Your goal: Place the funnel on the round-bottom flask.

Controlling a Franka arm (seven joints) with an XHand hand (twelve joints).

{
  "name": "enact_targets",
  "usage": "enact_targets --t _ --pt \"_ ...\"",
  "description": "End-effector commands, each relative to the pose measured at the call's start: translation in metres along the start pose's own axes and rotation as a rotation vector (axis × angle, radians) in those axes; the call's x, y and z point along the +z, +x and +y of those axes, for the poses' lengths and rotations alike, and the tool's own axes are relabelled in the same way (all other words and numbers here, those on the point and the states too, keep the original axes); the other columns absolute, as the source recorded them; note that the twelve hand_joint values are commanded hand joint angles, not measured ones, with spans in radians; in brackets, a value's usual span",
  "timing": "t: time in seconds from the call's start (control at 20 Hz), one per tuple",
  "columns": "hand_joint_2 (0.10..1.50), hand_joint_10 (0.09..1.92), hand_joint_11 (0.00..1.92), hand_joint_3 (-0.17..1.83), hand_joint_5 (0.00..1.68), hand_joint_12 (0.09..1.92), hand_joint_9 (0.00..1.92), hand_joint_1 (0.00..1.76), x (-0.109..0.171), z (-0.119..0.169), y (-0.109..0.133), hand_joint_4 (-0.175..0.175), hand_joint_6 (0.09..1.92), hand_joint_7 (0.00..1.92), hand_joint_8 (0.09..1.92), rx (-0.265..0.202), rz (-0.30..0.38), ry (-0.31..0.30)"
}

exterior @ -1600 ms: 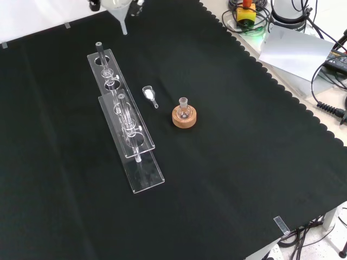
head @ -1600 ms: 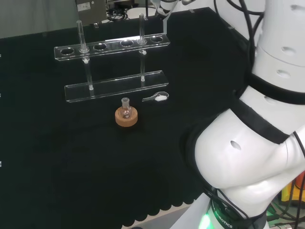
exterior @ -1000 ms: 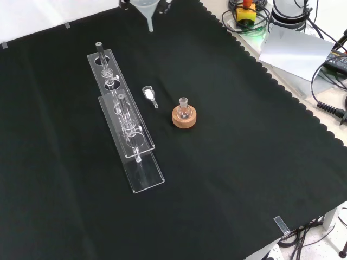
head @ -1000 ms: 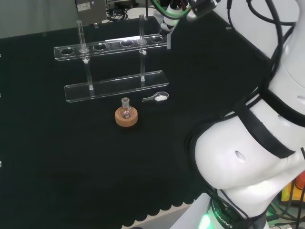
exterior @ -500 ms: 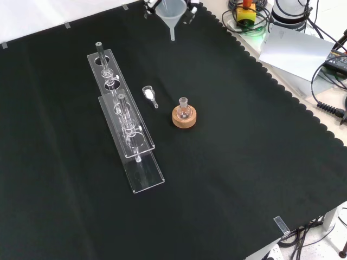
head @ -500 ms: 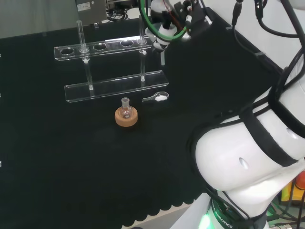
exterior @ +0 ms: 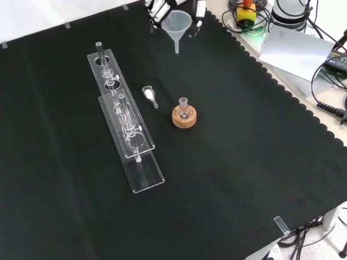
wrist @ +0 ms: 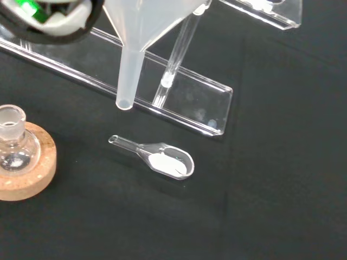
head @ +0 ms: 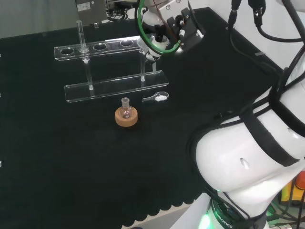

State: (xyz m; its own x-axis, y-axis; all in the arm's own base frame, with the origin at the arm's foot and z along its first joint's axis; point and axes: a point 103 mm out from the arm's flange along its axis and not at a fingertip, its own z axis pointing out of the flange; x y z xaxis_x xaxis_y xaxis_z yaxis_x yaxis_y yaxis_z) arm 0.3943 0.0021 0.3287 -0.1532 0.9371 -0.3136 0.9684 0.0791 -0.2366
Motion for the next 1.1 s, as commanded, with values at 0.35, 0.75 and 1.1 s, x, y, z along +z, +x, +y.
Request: enact_targets --t 0.35,0.75,1.1 --pt "0.67 0.95 0.74 0.6 0.73 1.1 1.06 0.92 0.02 0.015 0.046 -0.112 1.09 0.66 1.23 -0.076 0.025 -0.024" --pt "0.67 0.95 0.76 0.61 0.73 1.09 1.06 0.93 0.028 0.022 0.06 -0.116 1.09 0.66 1.23 -0.078 0.019 -0.026" --pt "0.67 0.94 0.76 0.61 0.73 1.09 1.06 0.93 0.035 0.028 0.07 -0.117 1.09 0.66 1.22 -0.094 0.022 -0.016"
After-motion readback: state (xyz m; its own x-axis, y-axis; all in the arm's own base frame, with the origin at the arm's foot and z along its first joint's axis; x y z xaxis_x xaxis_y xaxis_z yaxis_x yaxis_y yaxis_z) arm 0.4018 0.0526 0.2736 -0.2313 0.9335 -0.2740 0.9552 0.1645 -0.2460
